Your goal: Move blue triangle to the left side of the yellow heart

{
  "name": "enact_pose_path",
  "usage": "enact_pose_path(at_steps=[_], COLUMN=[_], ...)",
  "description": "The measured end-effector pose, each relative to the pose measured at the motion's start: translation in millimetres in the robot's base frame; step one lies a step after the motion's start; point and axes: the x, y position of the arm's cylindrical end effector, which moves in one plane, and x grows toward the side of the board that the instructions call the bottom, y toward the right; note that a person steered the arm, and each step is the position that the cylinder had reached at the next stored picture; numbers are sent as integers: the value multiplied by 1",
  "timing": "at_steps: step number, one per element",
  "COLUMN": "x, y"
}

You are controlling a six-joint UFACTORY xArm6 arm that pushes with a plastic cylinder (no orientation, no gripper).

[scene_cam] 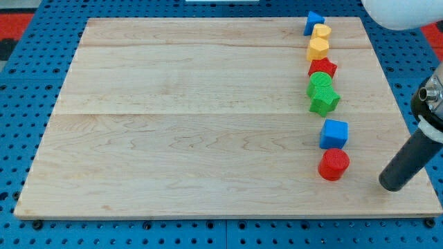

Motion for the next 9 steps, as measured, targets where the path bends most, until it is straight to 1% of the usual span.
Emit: enact_pose_path(at_steps=[1, 2, 3, 4, 5, 6, 7, 8, 9], x=[0, 10, -36, -147, -267, -367, -386, -386, -381], y=[0, 6, 85, 106, 107, 104, 71, -6, -100])
